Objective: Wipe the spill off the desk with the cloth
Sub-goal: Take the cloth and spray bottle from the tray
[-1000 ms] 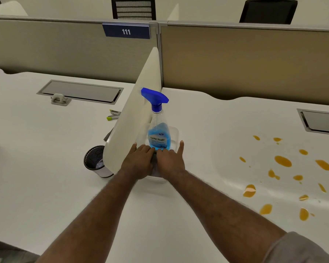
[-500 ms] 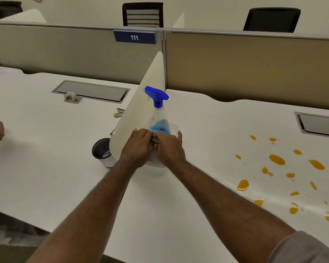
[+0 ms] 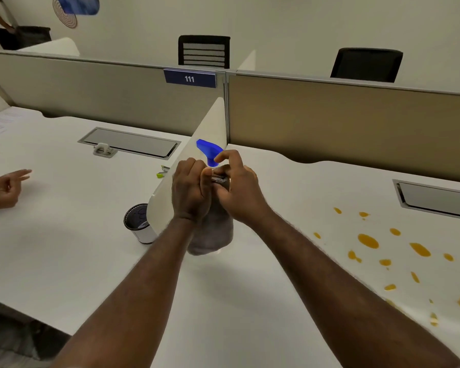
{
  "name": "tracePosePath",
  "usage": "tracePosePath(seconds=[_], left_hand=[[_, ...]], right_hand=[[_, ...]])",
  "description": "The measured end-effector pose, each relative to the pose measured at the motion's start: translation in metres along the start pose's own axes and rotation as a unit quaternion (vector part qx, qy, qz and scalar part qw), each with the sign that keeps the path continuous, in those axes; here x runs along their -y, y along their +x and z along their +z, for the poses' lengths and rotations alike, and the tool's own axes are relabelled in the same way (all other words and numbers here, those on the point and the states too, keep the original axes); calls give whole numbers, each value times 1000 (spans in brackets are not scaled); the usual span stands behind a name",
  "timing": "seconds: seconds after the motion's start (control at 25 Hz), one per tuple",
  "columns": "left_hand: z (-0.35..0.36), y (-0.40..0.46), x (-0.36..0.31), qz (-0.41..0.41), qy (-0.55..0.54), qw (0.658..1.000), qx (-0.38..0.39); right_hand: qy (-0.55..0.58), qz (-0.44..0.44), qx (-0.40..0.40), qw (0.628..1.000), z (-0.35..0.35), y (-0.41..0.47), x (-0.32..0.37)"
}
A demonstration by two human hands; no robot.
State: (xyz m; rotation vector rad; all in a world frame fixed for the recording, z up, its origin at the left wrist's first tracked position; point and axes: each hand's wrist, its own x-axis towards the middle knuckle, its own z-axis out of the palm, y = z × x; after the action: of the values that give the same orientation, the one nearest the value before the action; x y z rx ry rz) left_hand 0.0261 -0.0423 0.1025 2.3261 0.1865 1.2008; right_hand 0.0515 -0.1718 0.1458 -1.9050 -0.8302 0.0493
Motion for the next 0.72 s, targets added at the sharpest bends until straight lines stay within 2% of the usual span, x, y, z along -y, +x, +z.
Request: tracePosePath(seconds=[0.08, 0.12, 0.2, 0.28, 0.32, 0.44, 0.56, 0.72], left_hand=[[4, -2, 2, 4, 26, 999, 21], [6, -3, 4, 6, 37, 999, 32], [8, -3, 8, -2, 49, 998, 37], [10, -5, 11, -1, 56, 998, 25], [10, -6, 13, 4, 57, 998, 18], [6, -7, 18, 17, 55, 998, 3], [1, -7, 25, 23, 63, 998, -3], [0, -7, 28, 44, 76, 996, -5]], right_hand=[[56, 26, 48, 997, -18, -1, -10], [106, 43, 37, 993, -26, 0, -16], [172, 91, -42, 980, -35, 11, -30], [115, 123, -109, 980, -34, 34, -42], [76, 126, -112, 983, -31, 47, -47], [5, 135, -31, 990, -15, 78, -58], [3, 177, 47, 983, 6, 89, -70], [42, 228, 71, 970, 31, 94, -80]])
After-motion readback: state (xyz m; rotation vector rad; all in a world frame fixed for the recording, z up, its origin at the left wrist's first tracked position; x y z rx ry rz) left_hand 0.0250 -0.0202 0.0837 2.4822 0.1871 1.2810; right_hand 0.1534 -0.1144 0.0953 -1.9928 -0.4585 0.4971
